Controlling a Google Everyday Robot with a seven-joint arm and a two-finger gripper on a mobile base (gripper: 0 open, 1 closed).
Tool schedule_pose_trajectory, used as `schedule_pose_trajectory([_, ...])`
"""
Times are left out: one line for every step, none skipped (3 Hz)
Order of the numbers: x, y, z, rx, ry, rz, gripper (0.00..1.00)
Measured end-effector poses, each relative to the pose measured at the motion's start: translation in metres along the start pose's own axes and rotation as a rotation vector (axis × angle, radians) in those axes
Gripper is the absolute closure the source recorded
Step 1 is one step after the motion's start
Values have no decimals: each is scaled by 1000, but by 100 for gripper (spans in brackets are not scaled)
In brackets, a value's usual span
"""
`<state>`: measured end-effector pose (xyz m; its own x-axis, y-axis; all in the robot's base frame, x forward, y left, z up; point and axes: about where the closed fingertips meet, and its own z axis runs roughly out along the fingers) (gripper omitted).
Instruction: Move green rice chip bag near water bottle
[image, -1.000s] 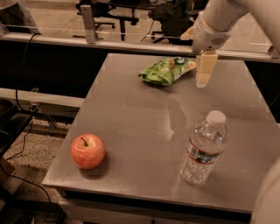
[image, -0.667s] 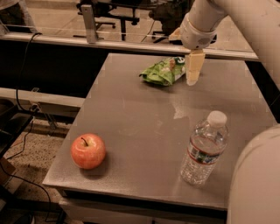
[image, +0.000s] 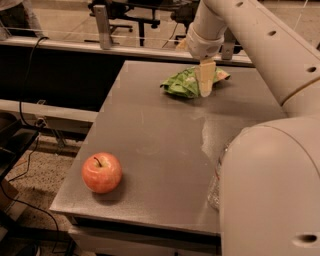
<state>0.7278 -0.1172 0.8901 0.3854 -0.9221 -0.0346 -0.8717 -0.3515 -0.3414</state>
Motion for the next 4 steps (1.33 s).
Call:
schedule_pose_trajectory([2, 1, 12, -33, 12, -27, 0])
schedule_pose_trajectory([8, 5, 16, -56, 34, -47, 17])
schedule_pose_trajectory([11, 9, 19, -70, 50, -61, 42])
schedule_pose_trajectory([12, 15, 12, -69, 61, -59, 73])
